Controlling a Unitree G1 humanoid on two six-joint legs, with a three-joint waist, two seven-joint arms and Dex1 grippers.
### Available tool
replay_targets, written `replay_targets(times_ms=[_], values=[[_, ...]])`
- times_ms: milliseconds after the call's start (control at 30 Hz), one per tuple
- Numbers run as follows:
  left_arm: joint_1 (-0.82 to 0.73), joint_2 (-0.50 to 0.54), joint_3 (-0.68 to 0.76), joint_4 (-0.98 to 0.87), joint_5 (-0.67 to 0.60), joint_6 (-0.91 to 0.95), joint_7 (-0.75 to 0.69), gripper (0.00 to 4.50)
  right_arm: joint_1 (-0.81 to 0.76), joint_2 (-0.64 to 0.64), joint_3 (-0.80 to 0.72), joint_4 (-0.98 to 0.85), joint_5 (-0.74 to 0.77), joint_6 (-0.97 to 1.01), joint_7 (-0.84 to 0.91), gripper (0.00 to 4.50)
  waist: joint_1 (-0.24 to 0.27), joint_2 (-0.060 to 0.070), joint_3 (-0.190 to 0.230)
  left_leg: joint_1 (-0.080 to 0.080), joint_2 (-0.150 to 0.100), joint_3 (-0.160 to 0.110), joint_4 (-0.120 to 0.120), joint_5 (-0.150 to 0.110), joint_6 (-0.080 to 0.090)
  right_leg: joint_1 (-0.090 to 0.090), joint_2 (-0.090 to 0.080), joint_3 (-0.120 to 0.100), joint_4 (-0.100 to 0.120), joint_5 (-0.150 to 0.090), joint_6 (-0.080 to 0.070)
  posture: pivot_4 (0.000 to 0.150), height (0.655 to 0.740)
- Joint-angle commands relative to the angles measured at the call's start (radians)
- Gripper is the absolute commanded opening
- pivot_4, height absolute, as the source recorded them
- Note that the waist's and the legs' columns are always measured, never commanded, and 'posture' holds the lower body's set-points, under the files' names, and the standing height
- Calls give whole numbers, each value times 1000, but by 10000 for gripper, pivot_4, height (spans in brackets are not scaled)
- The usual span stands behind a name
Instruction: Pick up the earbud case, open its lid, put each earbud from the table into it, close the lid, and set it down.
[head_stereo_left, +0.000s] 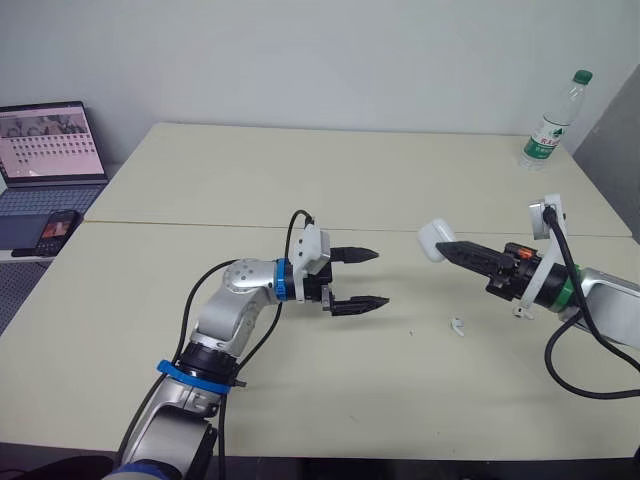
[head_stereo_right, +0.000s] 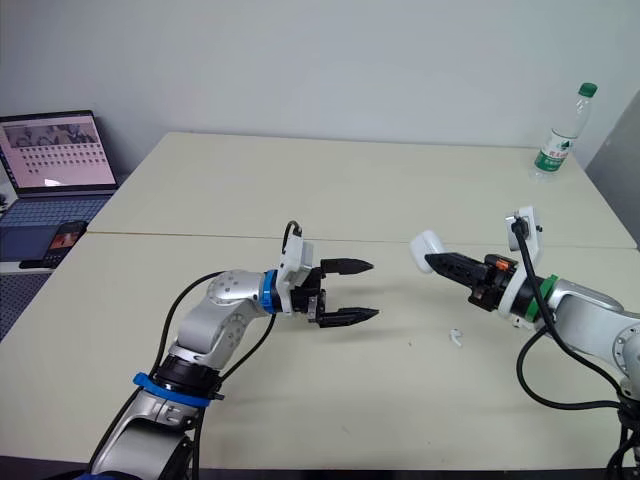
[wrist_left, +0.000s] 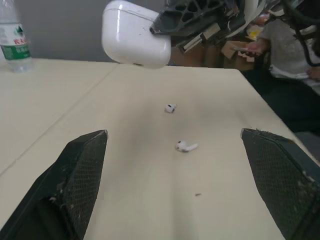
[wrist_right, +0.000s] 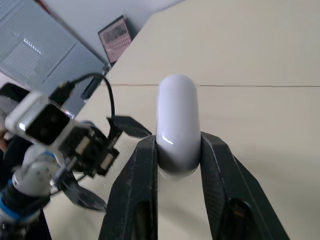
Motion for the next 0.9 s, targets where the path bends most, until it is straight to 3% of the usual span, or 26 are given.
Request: replay_targets(times_ms=[33, 167, 367, 900], values=[[-36, 17, 13, -84, -93, 214, 16, 44651, 13, -67, 12, -64, -127, 18, 248, 7607, 0, 0, 0, 0, 0, 0, 0, 0, 0, 0, 0, 0, 0, 0, 0, 1500, 7362], [-38, 30, 12, -140, -154, 370, 25, 44651, 16, -83, 43, -98, -217, 12, 396, 7607, -2, 0, 0, 0, 1, -1, 0, 0, 0, 0, 1, 0, 0, 0, 0, 1500, 7362], [-36, 45, 1, -156, -181, 424, -19, 44651, -5, -94, 79, -136, -337, 4, 536, 7607, -1, 0, 0, 0, 0, -1, 0, 0, 0, 0, 0, 0, 0, 0, 0, 1500, 7362], [-26, 64, -11, -199, -217, 493, -71, 44651, -77, -47, 128, -190, -451, 14, 604, 7607, 0, -1, 1, 0, 0, -1, 0, 0, 0, 0, 0, 0, 0, 0, 0, 1500, 7362]])
